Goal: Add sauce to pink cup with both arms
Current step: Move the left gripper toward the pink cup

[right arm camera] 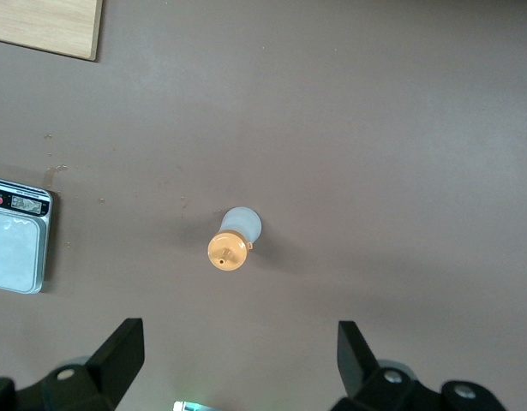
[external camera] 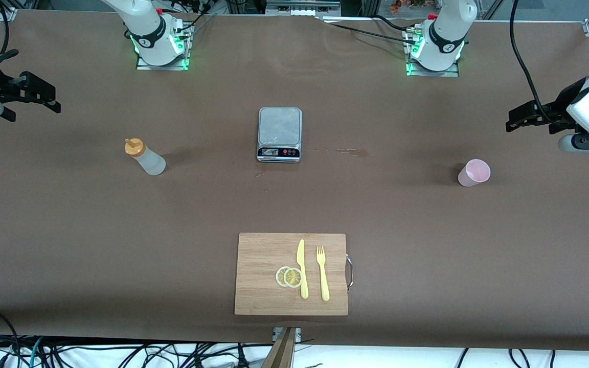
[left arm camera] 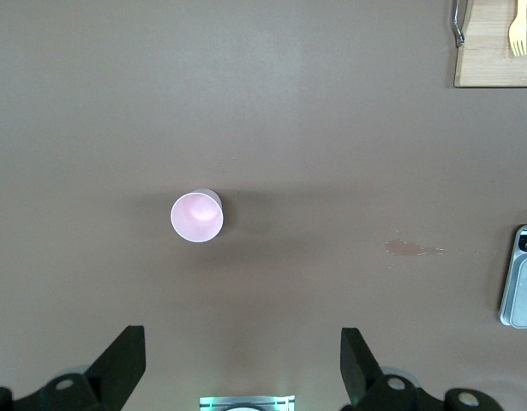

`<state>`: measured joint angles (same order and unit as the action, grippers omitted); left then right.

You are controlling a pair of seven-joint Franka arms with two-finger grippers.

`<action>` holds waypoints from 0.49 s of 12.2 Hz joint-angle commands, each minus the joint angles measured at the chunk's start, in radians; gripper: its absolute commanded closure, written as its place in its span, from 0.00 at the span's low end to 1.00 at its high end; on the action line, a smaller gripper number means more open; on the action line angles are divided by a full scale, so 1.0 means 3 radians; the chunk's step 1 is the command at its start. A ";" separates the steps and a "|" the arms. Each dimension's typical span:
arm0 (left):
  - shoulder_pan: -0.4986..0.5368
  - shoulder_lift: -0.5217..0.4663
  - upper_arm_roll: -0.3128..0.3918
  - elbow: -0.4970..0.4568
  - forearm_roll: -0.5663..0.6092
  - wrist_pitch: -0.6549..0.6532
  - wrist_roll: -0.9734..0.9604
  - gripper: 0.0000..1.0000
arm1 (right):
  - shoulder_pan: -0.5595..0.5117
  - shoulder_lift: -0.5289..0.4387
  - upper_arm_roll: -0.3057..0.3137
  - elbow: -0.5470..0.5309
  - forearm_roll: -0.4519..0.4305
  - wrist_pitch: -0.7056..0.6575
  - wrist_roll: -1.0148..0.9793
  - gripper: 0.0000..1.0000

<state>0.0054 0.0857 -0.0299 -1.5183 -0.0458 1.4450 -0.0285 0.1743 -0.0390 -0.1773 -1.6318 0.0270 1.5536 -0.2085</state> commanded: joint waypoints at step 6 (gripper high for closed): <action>-0.0018 0.0067 0.0023 0.0163 -0.0011 -0.0148 -0.0012 0.00 | 0.0017 0.0018 -0.0018 0.0029 -0.0044 0.0006 -0.0036 0.00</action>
<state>0.0054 0.0875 -0.0273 -1.5121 -0.0458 1.4354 -0.0285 0.1743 -0.0349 -0.1773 -1.6318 0.0270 1.5543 -0.2085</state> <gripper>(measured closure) 0.000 0.000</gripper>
